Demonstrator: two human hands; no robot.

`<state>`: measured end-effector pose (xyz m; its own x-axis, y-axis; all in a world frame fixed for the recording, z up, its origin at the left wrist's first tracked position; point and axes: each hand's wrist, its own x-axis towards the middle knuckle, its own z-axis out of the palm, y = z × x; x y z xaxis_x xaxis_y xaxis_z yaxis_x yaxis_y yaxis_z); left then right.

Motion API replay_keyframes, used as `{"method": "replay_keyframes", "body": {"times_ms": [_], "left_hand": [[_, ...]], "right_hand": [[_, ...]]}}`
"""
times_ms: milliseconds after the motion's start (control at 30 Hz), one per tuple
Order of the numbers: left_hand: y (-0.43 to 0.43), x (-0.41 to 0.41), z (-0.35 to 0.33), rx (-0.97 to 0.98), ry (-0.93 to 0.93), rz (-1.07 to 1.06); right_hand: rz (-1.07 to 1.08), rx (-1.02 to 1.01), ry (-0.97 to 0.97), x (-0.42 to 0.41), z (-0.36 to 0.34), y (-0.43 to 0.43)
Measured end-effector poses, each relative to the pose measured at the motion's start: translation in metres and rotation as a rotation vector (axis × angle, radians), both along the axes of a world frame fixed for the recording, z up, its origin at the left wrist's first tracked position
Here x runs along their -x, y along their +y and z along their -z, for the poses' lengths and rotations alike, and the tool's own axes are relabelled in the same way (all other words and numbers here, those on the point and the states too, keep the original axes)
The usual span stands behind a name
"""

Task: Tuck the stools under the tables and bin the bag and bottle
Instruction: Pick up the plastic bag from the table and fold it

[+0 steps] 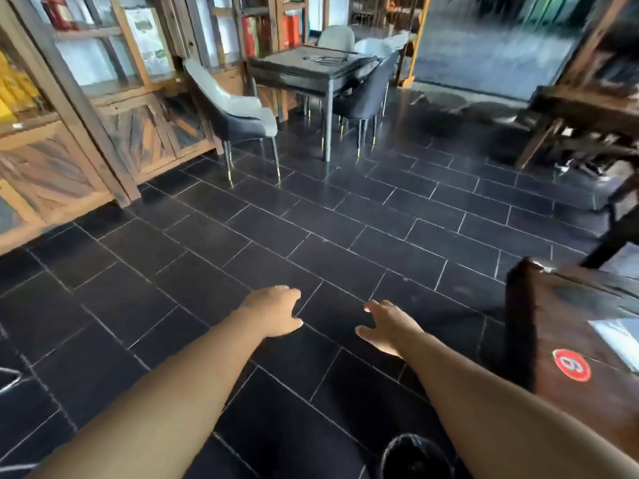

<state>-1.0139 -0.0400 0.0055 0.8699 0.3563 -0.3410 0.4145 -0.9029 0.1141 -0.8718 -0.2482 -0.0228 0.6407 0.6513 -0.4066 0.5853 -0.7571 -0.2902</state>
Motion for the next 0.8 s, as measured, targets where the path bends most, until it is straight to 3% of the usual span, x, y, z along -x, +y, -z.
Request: {"method": "replay_keyframes", "body": {"times_ms": [467,800], "left_hand": [[0.045,-0.333,0.002,0.023,0.004,0.349],[-0.012,-0.556,0.003,0.052,0.042,0.606]], "right_hand": [[0.360,-0.051,-0.041,-0.255,0.012,0.020],[0.676,-0.098,0.014,-0.405,0.012,-0.052]]}}
